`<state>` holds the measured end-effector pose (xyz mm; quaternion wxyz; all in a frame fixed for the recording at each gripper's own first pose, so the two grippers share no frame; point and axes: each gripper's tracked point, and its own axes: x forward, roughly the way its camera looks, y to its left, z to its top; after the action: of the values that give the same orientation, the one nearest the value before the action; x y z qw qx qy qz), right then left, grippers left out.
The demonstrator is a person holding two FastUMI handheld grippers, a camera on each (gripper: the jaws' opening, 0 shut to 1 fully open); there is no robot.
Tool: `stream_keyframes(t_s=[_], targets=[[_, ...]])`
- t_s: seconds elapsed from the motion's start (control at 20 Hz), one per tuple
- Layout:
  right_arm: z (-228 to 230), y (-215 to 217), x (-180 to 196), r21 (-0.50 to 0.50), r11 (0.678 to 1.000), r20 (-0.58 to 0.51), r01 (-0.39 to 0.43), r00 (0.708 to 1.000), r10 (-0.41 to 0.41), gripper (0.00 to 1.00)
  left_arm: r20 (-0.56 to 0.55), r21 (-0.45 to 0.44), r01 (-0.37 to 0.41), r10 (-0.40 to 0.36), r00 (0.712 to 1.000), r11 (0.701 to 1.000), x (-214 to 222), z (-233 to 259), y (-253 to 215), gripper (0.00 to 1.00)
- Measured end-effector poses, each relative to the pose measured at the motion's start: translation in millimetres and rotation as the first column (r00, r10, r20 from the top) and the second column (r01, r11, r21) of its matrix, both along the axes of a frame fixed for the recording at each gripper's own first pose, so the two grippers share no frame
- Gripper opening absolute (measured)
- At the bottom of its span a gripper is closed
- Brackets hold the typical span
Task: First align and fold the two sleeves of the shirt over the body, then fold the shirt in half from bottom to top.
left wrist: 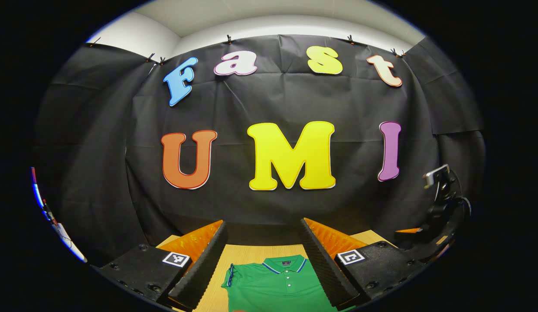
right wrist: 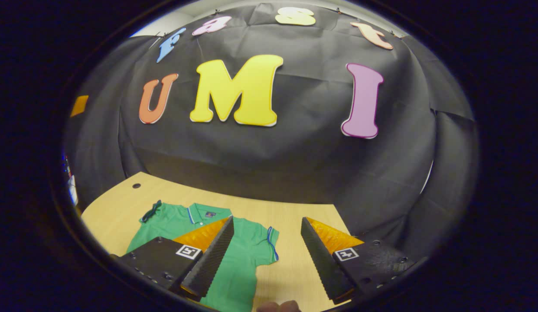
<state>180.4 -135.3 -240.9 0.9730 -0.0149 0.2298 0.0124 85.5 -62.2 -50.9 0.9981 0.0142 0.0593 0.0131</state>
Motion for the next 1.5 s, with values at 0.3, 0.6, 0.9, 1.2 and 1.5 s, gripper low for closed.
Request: stream_keyframes(t_s=[0.3,0.6,0.9,1.2,1.5], targets=[[-89.6,-15.9,46.4,-0.014,1.0,-0.15,-0.008,0.989,0.006,0.96,-0.012,0.016,-0.014,0.014,1.0,1.0,14.9,-12.5,-5.2,1.0],[-160.4,-21.1,72.9,-0.052,0.997,-0.25,-0.053,0.967,0.038,0.98,-0.061,0.031,-0.033,0.035,0.998,0.999,25.4,-33.8,-2.9,1.0],[-213.0,-21.3,87.8,-0.036,0.998,-0.33,-0.053,0.943,0.038,0.94,-0.102,0.049,-0.037,0.042,0.994,0.998,37.7,-53.6,-0.5,1.0],[-233.3,-15.7,88.6,0.006,0.998,-0.379,-0.062,0.923,0.06,0.7,-0.136,0.062,-0.049,0.057,0.989,0.997,43.7,-67.9,6.3,1.0],[-234.2,-5.4,88.3,0.047,0.996,-0.397,-0.079,0.913,0.091,0.21,-0.146,0.066,-0.025,0.035,0.989,0.998,44.3,-71.1,-2.5,1.0]])
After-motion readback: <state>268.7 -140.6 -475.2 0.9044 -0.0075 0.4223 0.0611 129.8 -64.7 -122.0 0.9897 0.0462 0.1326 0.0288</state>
